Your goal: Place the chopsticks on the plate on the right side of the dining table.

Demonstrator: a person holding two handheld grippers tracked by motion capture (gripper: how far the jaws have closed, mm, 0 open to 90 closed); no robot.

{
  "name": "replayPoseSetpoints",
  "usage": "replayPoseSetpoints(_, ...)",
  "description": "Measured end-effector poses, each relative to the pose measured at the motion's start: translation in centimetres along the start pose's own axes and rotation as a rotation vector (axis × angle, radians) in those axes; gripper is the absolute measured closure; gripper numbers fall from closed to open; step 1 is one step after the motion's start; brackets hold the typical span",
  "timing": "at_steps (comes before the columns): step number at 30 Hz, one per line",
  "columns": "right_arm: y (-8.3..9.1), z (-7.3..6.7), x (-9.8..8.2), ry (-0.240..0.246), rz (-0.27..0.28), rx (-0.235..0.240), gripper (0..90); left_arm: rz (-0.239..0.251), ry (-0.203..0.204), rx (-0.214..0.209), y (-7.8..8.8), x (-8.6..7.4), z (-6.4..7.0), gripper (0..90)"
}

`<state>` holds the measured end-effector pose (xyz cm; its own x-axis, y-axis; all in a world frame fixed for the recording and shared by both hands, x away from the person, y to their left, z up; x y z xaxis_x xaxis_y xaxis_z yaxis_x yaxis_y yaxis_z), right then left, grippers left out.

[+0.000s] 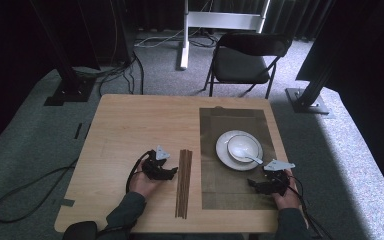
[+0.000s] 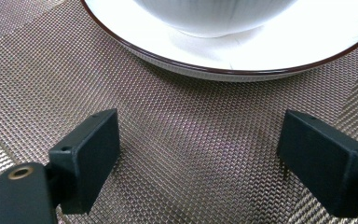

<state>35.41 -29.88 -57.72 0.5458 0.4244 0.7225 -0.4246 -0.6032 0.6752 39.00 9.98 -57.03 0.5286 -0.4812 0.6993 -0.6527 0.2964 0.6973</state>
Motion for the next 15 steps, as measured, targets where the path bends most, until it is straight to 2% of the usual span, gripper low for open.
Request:
replayPoseSetpoints(7,0.00,0.00,0.00,0.000,0.000,0.000,12.3,-0.003,0.010,0.007,0.01,0.02,0.08,30.3)
replayPoseSetpoints(15,0.00,0.00,0.00,0.000,0.000,0.000,12.3,-0.029,0.013,0.020,0.36,-0.07,0.06,30.7)
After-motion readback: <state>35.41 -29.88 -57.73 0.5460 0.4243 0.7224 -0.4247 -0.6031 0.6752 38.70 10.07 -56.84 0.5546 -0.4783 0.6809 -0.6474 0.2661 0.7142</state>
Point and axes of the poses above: each handheld gripper's, and its own axes: y roughly backward along the jaws, x roughly out of its top, z roughly to its right, the point moved 4 cm from there along -y, roughly forward along the jaws, and after that the axes turned 12 degrees about x, right-handed, at the moved point
